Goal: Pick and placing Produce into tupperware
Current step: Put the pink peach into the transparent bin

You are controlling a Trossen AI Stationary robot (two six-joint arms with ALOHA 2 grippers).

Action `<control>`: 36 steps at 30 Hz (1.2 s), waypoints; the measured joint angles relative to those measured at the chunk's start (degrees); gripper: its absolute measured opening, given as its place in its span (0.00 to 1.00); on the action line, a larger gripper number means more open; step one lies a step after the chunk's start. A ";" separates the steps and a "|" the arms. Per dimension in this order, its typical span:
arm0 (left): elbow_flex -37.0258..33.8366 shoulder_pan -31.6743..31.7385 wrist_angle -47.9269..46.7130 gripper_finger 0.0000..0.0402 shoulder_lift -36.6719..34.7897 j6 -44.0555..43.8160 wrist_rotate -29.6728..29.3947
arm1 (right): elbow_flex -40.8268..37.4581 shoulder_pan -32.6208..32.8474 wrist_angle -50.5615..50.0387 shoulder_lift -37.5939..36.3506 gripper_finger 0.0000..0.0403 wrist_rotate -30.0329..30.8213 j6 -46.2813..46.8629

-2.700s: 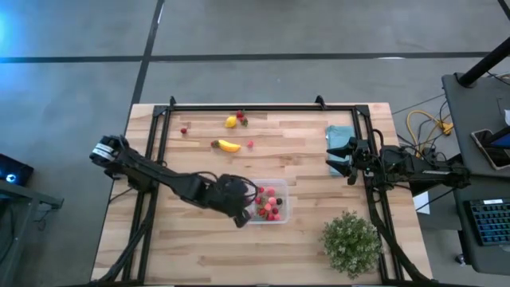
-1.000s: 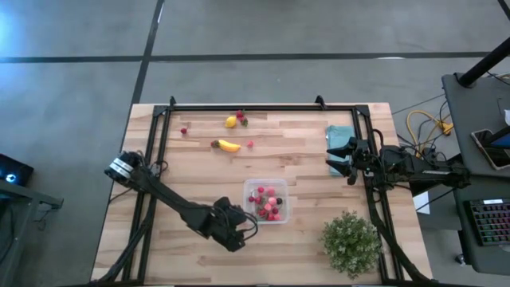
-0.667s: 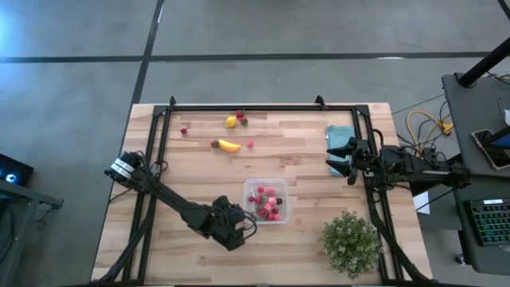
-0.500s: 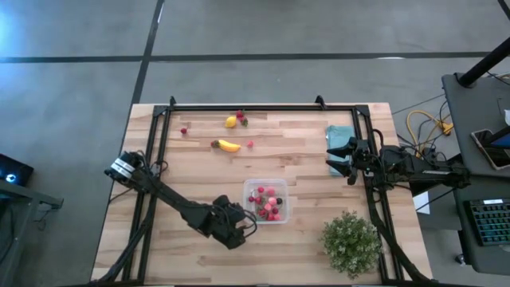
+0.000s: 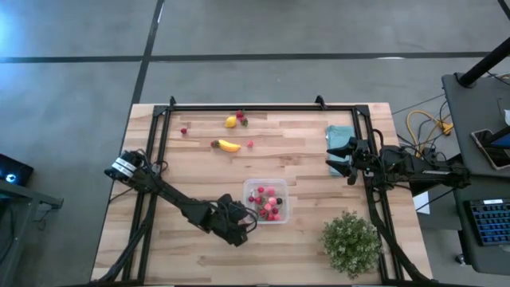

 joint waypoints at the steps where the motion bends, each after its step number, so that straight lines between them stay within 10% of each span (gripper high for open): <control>1: 0.00 0.07 0.02 0.61 0.00 0.21 0.00 | 0.00 0.02 0.00 0.00 0.63 0.00 0.00; 36: 1.90 0.82 -8.08 0.13 -1.26 -0.16 5.60 | 0.00 0.01 0.00 0.00 0.63 0.00 0.00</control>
